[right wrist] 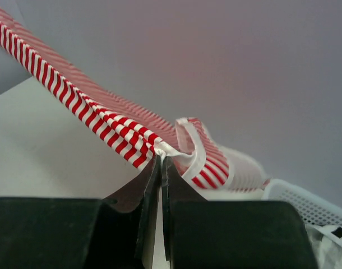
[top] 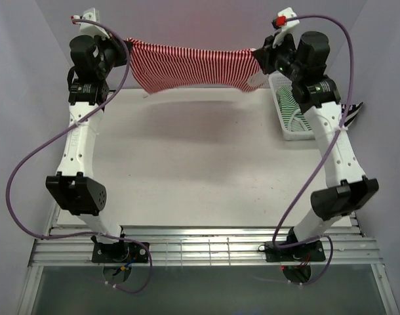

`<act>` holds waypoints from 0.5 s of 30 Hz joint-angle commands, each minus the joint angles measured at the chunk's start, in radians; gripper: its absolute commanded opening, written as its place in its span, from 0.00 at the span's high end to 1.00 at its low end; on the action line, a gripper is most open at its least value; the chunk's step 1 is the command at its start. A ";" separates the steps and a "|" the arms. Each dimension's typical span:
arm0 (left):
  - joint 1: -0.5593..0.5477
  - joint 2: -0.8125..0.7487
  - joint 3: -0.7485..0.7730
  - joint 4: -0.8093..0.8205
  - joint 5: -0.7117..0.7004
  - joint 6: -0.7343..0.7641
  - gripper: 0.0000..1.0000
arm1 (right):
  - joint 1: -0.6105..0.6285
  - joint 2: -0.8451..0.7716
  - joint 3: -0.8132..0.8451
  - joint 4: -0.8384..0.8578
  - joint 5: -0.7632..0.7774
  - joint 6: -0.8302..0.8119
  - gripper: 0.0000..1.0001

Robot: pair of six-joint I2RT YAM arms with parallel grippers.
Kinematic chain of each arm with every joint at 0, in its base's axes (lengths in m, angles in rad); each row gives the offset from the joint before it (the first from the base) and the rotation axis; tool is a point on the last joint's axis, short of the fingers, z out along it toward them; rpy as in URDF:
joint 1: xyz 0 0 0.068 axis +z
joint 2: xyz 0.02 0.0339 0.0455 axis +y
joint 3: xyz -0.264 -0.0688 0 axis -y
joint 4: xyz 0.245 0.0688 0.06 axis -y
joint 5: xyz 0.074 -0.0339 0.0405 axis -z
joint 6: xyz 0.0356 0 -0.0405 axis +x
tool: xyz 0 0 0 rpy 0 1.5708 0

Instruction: Fold and stack the tank tops

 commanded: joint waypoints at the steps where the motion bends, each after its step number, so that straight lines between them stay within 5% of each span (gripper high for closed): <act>1: 0.013 -0.165 -0.139 0.140 0.018 0.104 1.00 | -0.008 -0.182 -0.206 0.136 -0.029 -0.055 0.92; 7: 0.013 -0.472 -0.868 0.429 0.039 0.171 1.00 | 0.000 -0.391 -0.839 0.349 -0.084 -0.006 0.92; 10: 0.015 -0.568 -1.090 0.457 -0.035 0.097 0.96 | 0.032 -0.456 -1.050 0.453 -0.077 0.040 0.92; 11: 0.016 -0.582 -1.205 0.453 -0.050 0.076 0.84 | 0.064 -0.465 -1.157 0.466 -0.062 0.057 0.92; 13: 0.005 -0.616 -1.274 0.392 -0.099 0.005 0.43 | 0.096 -0.477 -1.235 0.446 -0.060 0.086 0.90; 14: -0.002 -0.625 -1.304 0.365 -0.142 -0.042 0.13 | 0.135 -0.483 -1.281 0.423 -0.039 0.110 0.73; 15: -0.002 -0.634 -1.302 0.332 -0.152 -0.114 0.02 | 0.158 -0.500 -1.299 0.415 -0.031 0.141 0.61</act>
